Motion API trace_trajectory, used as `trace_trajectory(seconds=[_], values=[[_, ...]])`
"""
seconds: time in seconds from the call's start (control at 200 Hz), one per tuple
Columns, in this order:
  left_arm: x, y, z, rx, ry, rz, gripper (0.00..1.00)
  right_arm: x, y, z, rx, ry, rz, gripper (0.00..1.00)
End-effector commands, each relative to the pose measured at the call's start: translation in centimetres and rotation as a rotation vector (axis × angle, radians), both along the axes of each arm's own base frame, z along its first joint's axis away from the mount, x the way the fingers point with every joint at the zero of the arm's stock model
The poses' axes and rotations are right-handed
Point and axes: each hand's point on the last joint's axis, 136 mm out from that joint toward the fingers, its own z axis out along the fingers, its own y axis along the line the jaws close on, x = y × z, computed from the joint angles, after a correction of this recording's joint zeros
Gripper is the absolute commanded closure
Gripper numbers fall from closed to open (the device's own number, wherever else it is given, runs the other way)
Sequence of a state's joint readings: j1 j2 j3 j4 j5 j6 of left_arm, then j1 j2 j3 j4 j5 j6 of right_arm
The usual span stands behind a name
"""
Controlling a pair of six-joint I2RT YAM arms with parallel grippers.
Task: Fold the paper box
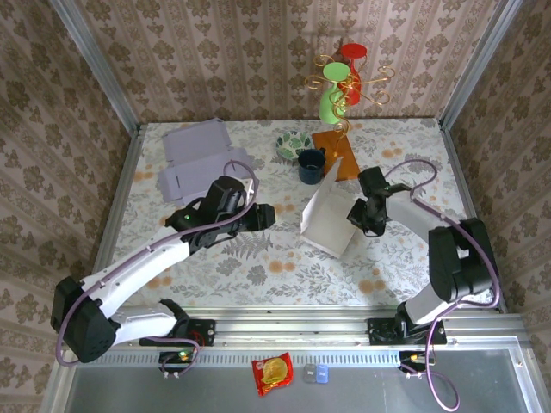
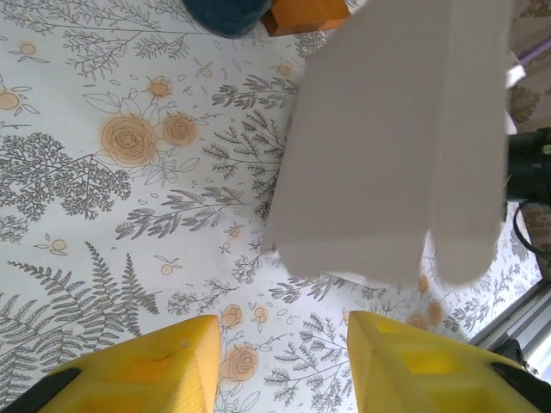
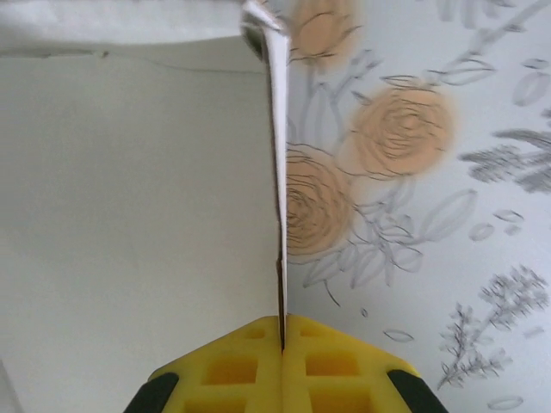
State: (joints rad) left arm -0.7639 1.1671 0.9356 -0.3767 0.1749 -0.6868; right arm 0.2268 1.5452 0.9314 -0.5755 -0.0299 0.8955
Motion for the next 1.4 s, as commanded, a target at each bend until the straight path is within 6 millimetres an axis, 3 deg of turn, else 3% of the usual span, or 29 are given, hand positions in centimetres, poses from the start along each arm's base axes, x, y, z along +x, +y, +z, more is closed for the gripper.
trace_trajectory(seconds=[0.0, 0.295, 0.435, 0.765, 0.975, 1.175, 1.37, 1.395], values=[[-0.5, 1.1, -0.7, 0.032, 0.007, 0.009, 0.56, -1.4, -0.9, 0.9, 0.000, -0.011, -0.309, 1.00], [-1.4, 1.1, -1.8, 0.022, 0.037, -0.010, 0.56, -4.6, 2.3, 1.2, 0.045, 0.086, -0.752, 1.00], [-1.9, 1.2, -2.4, 0.021, 0.055, -0.016, 0.57, -4.7, 3.9, 1.0, 0.034, 0.105, -0.856, 1.00], [-2.8, 1.2, -3.7, 0.025, 0.083, -0.035, 0.57, -3.9, 6.9, -1.3, 0.087, 0.144, -0.918, 1.00], [-3.1, 0.9, -5.0, 0.025, 0.116, -0.044, 0.56, -3.9, 8.2, -1.9, 0.149, 0.161, -0.906, 0.80], [-2.8, 0.0, -6.2, 0.037, 0.134, -0.042, 0.55, -3.9, 7.0, 0.9, 0.144, 0.084, -0.833, 0.61], [-2.2, -1.8, -7.4, 0.059, 0.130, -0.034, 0.53, -3.4, 4.1, 5.8, 0.082, -0.073, -0.634, 0.52], [-2.1, -2.0, -7.6, 0.065, 0.131, -0.031, 0.53, -3.2, 3.7, 7.2, 0.094, -0.117, -0.593, 0.51]])
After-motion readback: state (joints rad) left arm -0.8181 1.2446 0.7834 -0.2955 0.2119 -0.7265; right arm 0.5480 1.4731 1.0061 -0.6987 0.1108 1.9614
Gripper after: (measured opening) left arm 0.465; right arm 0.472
